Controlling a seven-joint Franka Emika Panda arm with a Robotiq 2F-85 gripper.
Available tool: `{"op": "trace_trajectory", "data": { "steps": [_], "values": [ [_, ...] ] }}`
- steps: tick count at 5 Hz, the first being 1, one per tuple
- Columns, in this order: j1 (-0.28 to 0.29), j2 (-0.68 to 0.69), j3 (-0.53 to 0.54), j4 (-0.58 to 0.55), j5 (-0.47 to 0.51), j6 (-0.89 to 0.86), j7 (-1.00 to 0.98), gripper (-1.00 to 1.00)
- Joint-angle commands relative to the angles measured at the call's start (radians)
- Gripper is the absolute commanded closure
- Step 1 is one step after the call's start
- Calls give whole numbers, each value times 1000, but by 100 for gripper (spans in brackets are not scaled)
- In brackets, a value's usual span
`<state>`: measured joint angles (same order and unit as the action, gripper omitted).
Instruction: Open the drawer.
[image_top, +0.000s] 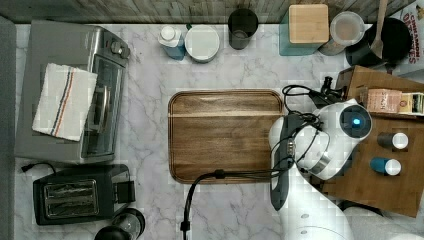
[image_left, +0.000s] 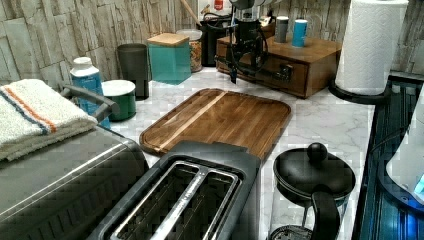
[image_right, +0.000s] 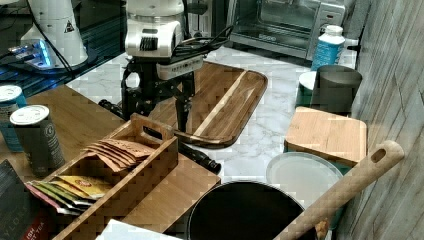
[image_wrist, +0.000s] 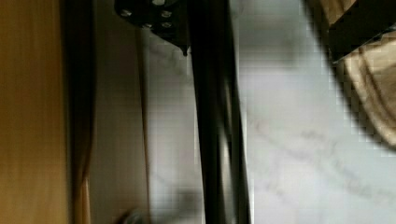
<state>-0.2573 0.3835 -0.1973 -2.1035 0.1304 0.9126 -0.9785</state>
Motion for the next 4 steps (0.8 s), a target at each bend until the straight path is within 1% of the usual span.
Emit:
{"op": "trace_trajectory", "data": {
  "steps": [1,3,4],
  "values": [
    [143,-66,128,-69,129,48,134,-100],
    [260,-72,193,-47,95,26,304,-100],
    [310,-66,230,-19,90,16,399,-100]
  ]
}}
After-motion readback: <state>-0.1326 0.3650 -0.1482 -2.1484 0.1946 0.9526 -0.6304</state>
